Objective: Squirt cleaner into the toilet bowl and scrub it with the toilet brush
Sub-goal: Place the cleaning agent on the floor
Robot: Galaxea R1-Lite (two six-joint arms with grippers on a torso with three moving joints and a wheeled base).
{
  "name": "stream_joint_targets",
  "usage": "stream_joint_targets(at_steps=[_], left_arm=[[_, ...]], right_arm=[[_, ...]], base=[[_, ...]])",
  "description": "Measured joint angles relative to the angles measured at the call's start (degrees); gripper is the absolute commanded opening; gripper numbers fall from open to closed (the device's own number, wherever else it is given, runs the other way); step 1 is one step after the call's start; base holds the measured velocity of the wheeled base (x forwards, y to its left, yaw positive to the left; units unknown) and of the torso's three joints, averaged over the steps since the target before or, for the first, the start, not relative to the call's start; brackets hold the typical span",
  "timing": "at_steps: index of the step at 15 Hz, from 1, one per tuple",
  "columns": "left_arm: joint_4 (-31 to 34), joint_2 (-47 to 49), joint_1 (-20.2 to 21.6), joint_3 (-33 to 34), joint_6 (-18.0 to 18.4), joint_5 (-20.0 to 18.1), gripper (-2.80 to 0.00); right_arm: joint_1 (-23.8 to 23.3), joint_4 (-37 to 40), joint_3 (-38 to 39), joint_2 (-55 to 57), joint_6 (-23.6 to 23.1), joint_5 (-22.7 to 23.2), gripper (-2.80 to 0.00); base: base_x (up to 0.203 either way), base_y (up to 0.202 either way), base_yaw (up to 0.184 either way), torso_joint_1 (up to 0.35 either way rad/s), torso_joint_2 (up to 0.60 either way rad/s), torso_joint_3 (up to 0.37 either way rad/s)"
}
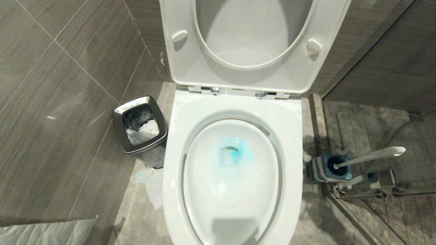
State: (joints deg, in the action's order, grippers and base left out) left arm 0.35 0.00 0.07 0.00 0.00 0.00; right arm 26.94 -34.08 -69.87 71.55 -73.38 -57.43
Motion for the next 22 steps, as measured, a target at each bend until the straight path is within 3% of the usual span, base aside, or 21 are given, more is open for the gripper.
stream_joint_targets(at_steps=[4,9,12,16,22], left_arm=[[0.00,0.00,0.00,0.00,0.01,-0.01,-2.80],[-0.01,0.00,0.00,0.00,0.00,0.00,-2.80],[0.00,0.00,0.00,0.00,0.00,0.00,-2.80],[-0.02,0.00,0.00,0.00,-0.02,0.00,-2.80],[-0.02,0.00,0.00,0.00,0.00,0.00,-2.80]], right_arm=[[-4.54,13.41,-5.59,0.44,17.74,11.13,-2.80],[-8.47,32.05,-12.54,1.41,46.75,21.62,-2.80],[-9.70,35.81,-11.95,1.90,62.04,27.89,-2.80],[-11.08,35.60,-8.61,2.05,68.05,30.46,-2.80],[-13.75,30.02,-3.45,1.72,67.81,33.76,-2.80]], base=[[0.000,0.000,0.000,0.000,0.00,0.000],[0.000,0.000,0.000,0.000,0.00,0.000],[0.000,0.000,0.000,0.000,0.00,0.000],[0.000,0.000,0.000,0.000,0.00,0.000],[0.000,0.000,0.000,0.000,0.00,0.000]])
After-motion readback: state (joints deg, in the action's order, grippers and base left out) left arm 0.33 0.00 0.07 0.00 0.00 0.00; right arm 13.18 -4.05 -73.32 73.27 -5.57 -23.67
